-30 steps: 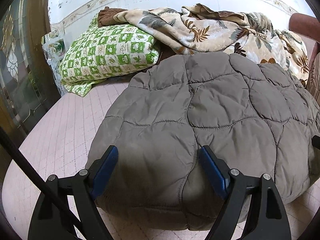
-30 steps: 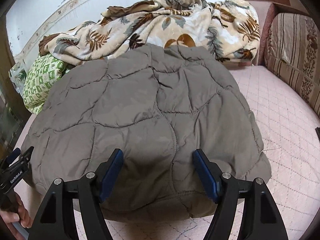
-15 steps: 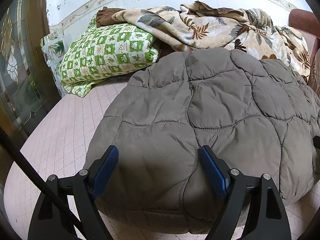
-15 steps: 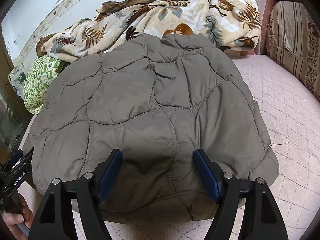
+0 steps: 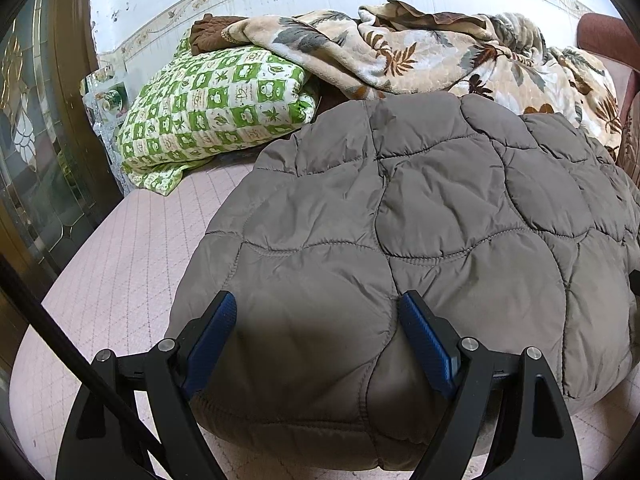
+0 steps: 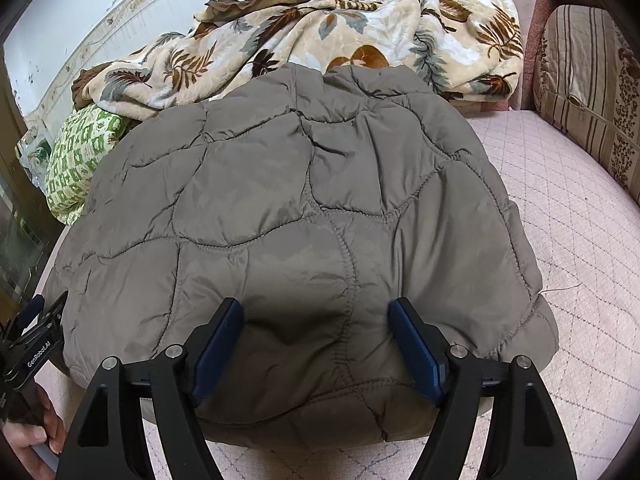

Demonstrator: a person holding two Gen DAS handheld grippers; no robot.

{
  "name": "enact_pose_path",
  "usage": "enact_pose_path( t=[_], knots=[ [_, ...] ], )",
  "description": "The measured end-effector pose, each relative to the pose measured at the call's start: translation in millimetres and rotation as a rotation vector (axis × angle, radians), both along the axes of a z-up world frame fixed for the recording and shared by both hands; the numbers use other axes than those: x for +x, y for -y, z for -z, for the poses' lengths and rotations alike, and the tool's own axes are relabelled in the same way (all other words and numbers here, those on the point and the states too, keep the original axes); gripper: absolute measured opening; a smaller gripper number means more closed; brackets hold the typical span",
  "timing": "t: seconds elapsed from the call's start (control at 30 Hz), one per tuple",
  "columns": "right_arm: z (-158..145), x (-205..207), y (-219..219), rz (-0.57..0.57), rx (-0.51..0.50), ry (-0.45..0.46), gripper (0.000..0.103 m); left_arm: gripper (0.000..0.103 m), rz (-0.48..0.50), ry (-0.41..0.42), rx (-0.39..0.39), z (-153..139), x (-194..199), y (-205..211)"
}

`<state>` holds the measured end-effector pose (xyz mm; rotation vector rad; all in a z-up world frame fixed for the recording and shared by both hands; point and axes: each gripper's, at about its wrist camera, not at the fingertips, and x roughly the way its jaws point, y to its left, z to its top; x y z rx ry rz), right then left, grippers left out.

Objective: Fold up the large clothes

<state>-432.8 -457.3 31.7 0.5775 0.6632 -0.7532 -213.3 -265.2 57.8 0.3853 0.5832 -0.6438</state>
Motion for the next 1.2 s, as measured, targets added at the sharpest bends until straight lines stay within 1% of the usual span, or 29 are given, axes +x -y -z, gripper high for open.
enact_pose_path(
  t=[0.43,0.57,0.67,0.8,0.87,0.93,1.0,1.03,1.1,1.2],
  knots=[
    [-1,-2,0,-0.007,0.005,0.001,0.081,0.085,0.001,0.001,-0.003,1,0,1],
    [-9,-13,-3,-0.017,0.016,0.036,0.081,0.085,-0.003,0.005,-0.008,0,1,0],
    [-18,-24,-4,-0.012,0.019,0.06,0.081,0.084,-0.021,0.038,-0.02,-7,-1,-5],
    [-25,-39,0,0.011,0.007,0.076,0.081,0.084,-0.044,0.088,-0.056,-18,-4,-17],
    [-27,-45,2,0.023,0.006,0.079,0.081,0.084,-0.051,0.083,-0.066,-20,-1,-20],
    [-28,-52,4,0.038,0.007,0.082,0.081,0.084,-0.056,0.071,-0.05,-16,1,-18],
    [-26,-54,6,0.041,0.021,0.081,0.081,0.084,-0.064,0.04,-0.019,-7,8,-15],
    [-25,-54,7,0.04,0.025,0.079,0.081,0.085,-0.064,0.019,-0.009,-3,11,-14],
    [-21,-52,8,0.037,0.041,0.067,0.081,0.085,-0.065,0.001,-0.013,0,15,-13],
    [-16,-47,10,0.034,0.052,0.048,0.081,0.085,-0.06,-0.002,-0.008,1,18,-13]
  ],
)
